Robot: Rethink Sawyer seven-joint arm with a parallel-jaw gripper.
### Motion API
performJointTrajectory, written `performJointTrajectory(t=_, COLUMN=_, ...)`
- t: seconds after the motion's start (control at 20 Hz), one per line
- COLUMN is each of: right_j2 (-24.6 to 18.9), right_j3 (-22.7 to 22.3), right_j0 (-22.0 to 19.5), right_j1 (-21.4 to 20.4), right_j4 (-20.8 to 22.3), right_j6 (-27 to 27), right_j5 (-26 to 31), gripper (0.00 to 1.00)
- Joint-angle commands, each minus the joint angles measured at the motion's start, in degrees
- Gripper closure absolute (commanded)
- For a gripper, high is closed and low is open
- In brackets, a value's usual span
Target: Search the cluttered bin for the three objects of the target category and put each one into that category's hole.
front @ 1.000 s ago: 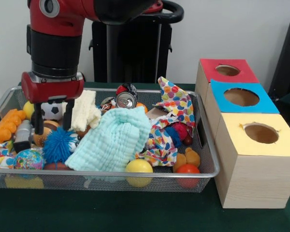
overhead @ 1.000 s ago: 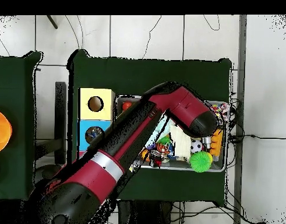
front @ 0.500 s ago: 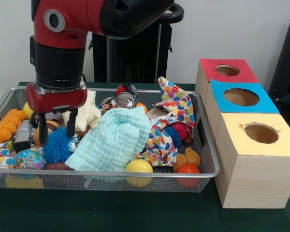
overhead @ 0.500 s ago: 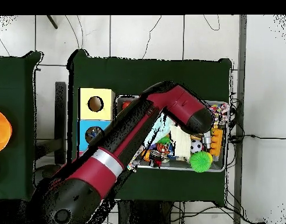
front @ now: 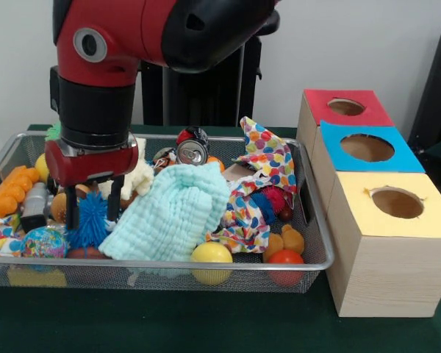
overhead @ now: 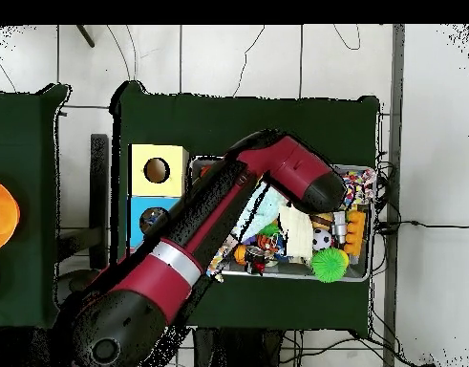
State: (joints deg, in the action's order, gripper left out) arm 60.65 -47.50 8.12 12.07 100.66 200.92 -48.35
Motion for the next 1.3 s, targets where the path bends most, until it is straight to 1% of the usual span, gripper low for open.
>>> performJointTrajectory(t=0.05, right_j2=-6.58, right_j3=6.17, right_j0=-1.63, right_j1=4.36, right_j4=-0.29, right_j6=0.12, right_j5=-2.50, gripper=0.00)
performJointTrajectory(t=0.2, right_j2=-4.66, right_j3=6.88, right_j0=-1.35, right_j1=6.47, right_j4=1.38, right_j6=2.55, right_j5=-3.13, gripper=0.00)
performJointTrajectory(t=0.35, right_j2=-1.36, right_j3=7.06, right_j0=-0.86, right_j1=9.12, right_j4=4.36, right_j6=5.44, right_j5=-4.13, gripper=0.00)
performJointTrajectory(t=0.5, right_j2=1.64, right_j3=7.10, right_j0=-0.58, right_j1=11.35, right_j4=7.22, right_j6=8.38, right_j5=-6.33, gripper=0.00)
performJointTrajectory(t=0.75, right_j2=5.06, right_j3=6.17, right_j0=-0.44, right_j1=13.76, right_j4=10.95, right_j6=10.71, right_j5=-9.85, gripper=0.00)
performJointTrajectory(t=0.9, right_j2=5.26, right_j3=6.01, right_j0=-0.44, right_j1=13.90, right_j4=11.48, right_j6=11.00, right_j5=-11.67, gripper=0.00)
performJointTrajectory(t=1.1, right_j2=2.45, right_j3=5.90, right_j0=-0.17, right_j1=12.01, right_j4=9.49, right_j6=10.05, right_j5=-14.77, gripper=0.00)
performJointTrajectory(t=1.3, right_j2=2.11, right_j3=7.30, right_j0=-0.22, right_j1=11.91, right_j4=8.60, right_j6=10.93, right_j5=-15.51, gripper=0.00)
